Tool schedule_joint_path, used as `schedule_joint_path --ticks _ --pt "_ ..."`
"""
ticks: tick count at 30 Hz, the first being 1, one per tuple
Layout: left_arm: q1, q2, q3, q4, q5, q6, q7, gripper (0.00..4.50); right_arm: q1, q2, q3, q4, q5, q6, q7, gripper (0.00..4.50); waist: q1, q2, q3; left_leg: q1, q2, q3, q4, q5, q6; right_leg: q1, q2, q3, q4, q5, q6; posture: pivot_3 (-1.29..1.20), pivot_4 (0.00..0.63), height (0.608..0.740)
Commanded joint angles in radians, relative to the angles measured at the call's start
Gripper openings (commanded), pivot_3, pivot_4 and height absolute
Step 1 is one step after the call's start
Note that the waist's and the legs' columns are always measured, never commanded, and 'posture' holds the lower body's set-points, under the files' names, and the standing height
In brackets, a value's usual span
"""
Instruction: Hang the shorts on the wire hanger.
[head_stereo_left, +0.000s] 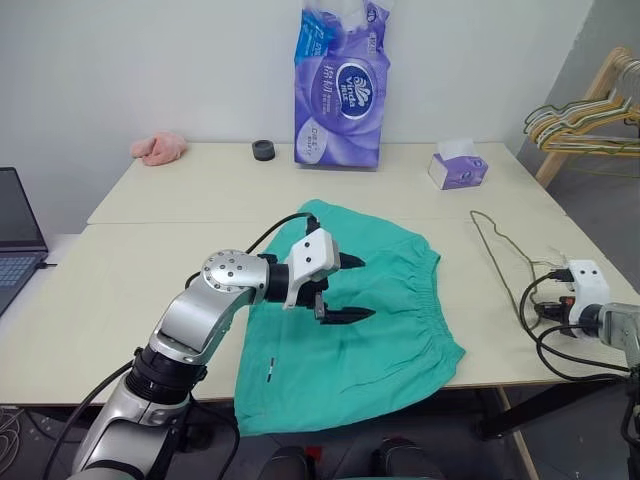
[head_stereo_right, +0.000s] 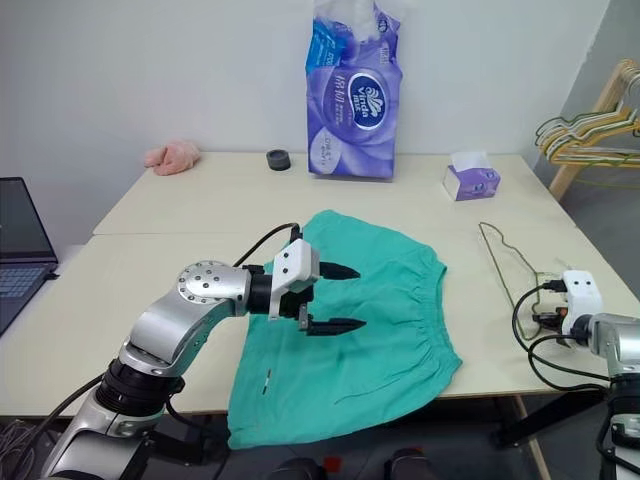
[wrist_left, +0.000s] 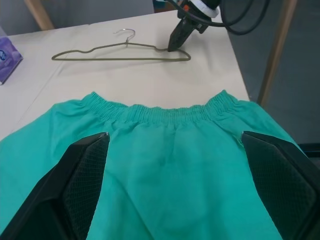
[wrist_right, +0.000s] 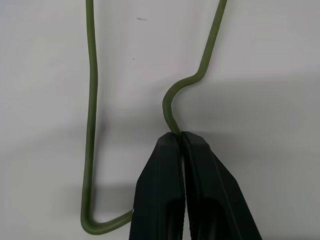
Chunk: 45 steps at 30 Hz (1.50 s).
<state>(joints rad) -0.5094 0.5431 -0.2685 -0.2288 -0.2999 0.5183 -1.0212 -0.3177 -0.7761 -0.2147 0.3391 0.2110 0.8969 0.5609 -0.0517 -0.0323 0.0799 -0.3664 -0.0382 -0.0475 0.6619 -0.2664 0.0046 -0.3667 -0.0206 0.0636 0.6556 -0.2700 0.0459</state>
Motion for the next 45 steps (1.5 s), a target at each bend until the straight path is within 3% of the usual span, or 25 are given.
schedule_joint_path --ticks 1,6,10,14,17,23,28,45 --pt "-0.033 -0.017 0.052 0.095 0.036 -0.038 0.072 4.48 0.034 -0.013 0.018 -0.046 -0.055 -0.077 -0.045 0.02 0.001 0.000 0.001 0.000 0.000 0.000 0.000 0.000 0.000 0.000 0.000 0.000 0.000 0.000 0.000 -0.08 0.073 0.740" --pt "-0.089 -0.014 0.123 0.238 0.046 -0.072 0.123 4.48 0.103 -0.085 0.075 -0.281 -0.136 -0.235 -0.028 0.02 0.000 0.009 0.008 -0.004 -0.001 0.002 0.000 0.000 0.000 -0.004 -0.001 0.002 0.000 0.000 0.002 -0.09 0.074 0.740" --pt "-0.183 -0.012 0.219 0.394 0.007 -0.055 0.142 4.48 0.180 -0.157 0.165 -0.474 -0.255 -0.397 -0.018 0.02 -0.005 0.013 0.010 -0.017 -0.002 0.002 0.001 0.000 0.000 -0.020 -0.001 0.002 0.005 0.001 0.003 -0.09 0.074 0.740" --pt "-0.253 0.011 0.266 0.504 -0.027 -0.021 0.092 4.48 0.183 -0.184 0.217 -0.535 -0.357 -0.521 -0.039 0.02 -0.010 0.012 0.010 -0.017 -0.001 0.001 0.000 0.000 -0.001 -0.021 -0.001 0.002 0.006 0.001 0.003 -0.10 0.072 0.740" --pt "-0.297 0.073 0.264 0.588 -0.071 0.055 -0.057 4.48 0.126 -0.209 0.276 -0.541 -0.483 -0.717 -0.085 0.02 -0.013 0.013 0.012 -0.017 -0.001 0.002 0.001 -0.001 -0.001 -0.022 -0.001 0.001 0.007 0.001 0.003 -0.10 0.069 0.740" --pt "-0.274 0.136 0.184 0.609 -0.039 0.036 -0.233 4.48 0.070 -0.189 0.315 -0.533 -0.581 -0.950 -0.116 0.02 -0.013 0.011 0.015 -0.017 -0.002 0.004 0.001 -0.001 -0.002 -0.022 -0.001 0.002 0.006 0.001 0.002 -0.10 0.068 0.740" --pt "-0.292 0.110 0.167 0.628 -0.013 0.009 -0.230 4.48 0.047 -0.149 0.355 -0.549 -0.628 -1.079 -0.110 0.02 -0.006 0.010 0.016 -0.017 -0.002 0.002 0.001 -0.001 -0.002 -0.022 -0.001 0.002 0.006 0.004 -0.002 -0.11 0.071 0.740" --pt "-0.173 0.129 0.015 0.468 0.021 0.042 -0.402 4.48 0.006 -0.055 0.390 -0.558 -0.663 -1.216 -0.037 0.02 -0.019 0.011 0.017 -0.017 -0.001 0.002 0.001 -0.001 -0.002 -0.022 -0.001 0.002 0.008 0.003 -0.003 -0.11 0.077 0.740"
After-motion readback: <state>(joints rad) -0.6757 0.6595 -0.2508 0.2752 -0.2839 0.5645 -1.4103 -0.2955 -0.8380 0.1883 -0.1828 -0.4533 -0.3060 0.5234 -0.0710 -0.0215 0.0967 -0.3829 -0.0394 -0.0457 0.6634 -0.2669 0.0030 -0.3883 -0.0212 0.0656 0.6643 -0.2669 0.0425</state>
